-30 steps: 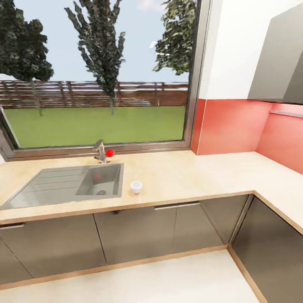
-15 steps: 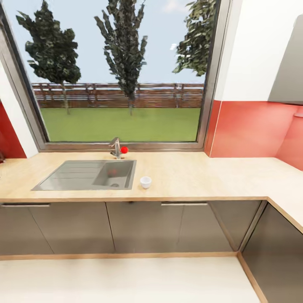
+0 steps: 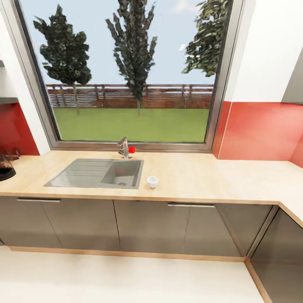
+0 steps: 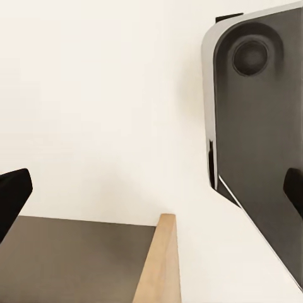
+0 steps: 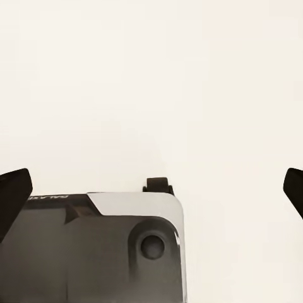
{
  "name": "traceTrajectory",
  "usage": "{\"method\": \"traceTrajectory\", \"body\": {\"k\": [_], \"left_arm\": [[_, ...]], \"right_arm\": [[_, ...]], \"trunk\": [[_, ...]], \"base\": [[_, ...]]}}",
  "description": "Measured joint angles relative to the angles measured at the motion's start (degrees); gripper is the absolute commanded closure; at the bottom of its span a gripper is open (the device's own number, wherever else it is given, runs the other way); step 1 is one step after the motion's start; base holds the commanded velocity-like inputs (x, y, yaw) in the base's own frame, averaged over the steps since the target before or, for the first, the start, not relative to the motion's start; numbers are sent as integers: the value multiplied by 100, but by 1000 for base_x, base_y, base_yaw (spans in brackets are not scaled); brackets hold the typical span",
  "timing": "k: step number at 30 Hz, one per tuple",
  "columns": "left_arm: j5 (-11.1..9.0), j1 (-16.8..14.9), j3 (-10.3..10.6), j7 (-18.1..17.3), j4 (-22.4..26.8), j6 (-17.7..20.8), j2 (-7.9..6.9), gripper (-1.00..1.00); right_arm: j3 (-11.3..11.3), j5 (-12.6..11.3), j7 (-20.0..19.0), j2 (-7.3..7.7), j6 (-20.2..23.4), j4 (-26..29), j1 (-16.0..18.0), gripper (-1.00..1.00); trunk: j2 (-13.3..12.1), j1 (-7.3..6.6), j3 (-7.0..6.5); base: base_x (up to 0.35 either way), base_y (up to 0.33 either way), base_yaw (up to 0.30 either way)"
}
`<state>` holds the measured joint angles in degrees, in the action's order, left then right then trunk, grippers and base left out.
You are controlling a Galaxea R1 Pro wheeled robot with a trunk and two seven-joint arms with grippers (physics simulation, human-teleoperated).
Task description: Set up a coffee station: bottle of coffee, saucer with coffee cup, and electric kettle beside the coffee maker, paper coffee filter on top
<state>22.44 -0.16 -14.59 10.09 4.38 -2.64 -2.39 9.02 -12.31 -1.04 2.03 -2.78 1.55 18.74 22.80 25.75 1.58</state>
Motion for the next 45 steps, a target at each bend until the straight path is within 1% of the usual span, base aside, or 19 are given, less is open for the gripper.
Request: {"method": "traceTrajectory", "body": {"k": [22,25,27,30,31,32,34,36,37,39,42,44,45], "left_arm": [[24,0,45,-2,0,0,-33,-100],[32,0,53,-3,0,0,-40,-100],[34,4,55,-1,-2,-1,-54,-100],[21,7,36,0,-2,-1,-114,-100],[15,7,25,0,-2,-1,-138,-100],[12,7,21,0,-2,-1,-148,-100],[5,7,11,1,-2,-1,-167,-100],[-6,7,2,1,-6,-1,-183,-100],[-8,9,0,1,-7,-3,-185,-100],[-13,16,-3,1,-15,-4,-189,-100],[-16,26,-1,-3,-19,-8,-193,-100],[-16,40,-4,-5,-21,-7,-216,-100],[-17,42,-4,-6,-21,-6,-225,-100]], "right_arm": [[5,-20,-9,-12,0,24,2,-100],[9,-18,-24,-23,-1,147,2,-100],[15,-17,-28,-28,-8,543,4,-100],[32,-17,-31,-36,-22,1246,4,-100],[34,-17,-34,-59,-27,1515,4,-100],[35,-18,-34,-83,-30,1650,2,-100],[56,-16,-28,-181,-37,2023,2,-100],[58,-1,-25,-333,-75,2540,2,-100],[60,1,-20,-370,-92,2692,1,-100],[68,7,-10,-487,-147,3285,3,-100],[71,8,-4,-582,-172,3899,1,-100],[74,13,-1,-703,-182,4363,2,-100],[74,14,-1,-744,-184,4460,1,-100]], "trunk": [[0,0,0],[0,0,0],[0,0,-1],[0,0,-1],[0,0,-1],[0,0,0],[0,0,0],[0,0,-1],[0,0,-1],[1,0,-1],[1,0,0],[1,0,-1],[1,0,0]], "base": [[0,0,0],[0,0,0],[0,0,0],[0,0,0],[0,0,0],[0,0,0],[0,0,0],[0,0,0],[0,0,0],[0,0,0],[0,0,0],[0,0,0],[0,0,0]]}}
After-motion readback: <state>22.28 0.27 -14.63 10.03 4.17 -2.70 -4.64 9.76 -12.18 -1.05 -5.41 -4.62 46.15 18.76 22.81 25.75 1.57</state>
